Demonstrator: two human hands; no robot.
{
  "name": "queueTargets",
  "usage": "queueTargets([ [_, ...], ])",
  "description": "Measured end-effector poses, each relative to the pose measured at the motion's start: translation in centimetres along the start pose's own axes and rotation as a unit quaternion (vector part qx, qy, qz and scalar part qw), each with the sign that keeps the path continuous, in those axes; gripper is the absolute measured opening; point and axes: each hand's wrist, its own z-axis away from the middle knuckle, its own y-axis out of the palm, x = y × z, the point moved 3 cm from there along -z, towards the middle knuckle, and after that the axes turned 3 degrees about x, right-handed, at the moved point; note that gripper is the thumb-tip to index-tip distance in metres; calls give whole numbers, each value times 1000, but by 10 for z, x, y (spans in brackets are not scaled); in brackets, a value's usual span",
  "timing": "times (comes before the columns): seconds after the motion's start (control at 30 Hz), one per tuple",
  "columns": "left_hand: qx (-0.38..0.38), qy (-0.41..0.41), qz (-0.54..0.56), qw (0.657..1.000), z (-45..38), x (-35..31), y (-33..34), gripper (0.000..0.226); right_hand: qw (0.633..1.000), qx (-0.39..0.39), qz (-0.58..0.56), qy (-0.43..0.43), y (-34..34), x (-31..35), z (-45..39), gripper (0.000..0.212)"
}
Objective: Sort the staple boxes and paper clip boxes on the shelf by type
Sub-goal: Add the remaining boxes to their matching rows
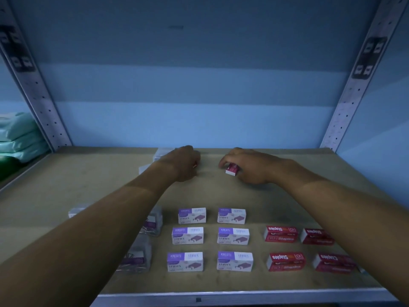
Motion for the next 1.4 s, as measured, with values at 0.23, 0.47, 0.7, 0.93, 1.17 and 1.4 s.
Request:
queueTargets([
  [0.23, -61, 20, 14, 998, 12, -6, -3, 17, 999, -34, -1, -8, 4, 3, -2, 41],
  [0.47, -19, 23, 70, 997, 24, -13, -6, 30, 998, -61, -32, -10, 4, -1, 10, 32],
  [0.7, 7, 42, 118, 992, 39, -22, -4, 29, 996, -68, -55, -4, 8, 4, 30, 19],
  [0.93, 17, 66, 150, 986, 53, -28, -1, 33, 998, -52, -39, 9, 9, 11, 44, 26],
  [1.17, 10, 71, 166, 984, 56, -27, -1, 42, 997, -69, -38, 12, 9, 17, 44, 33],
  [1.4, -6, 95, 180, 979, 57, -25, -2, 47, 996, -64, -68, 10, 10, 20, 43, 25],
])
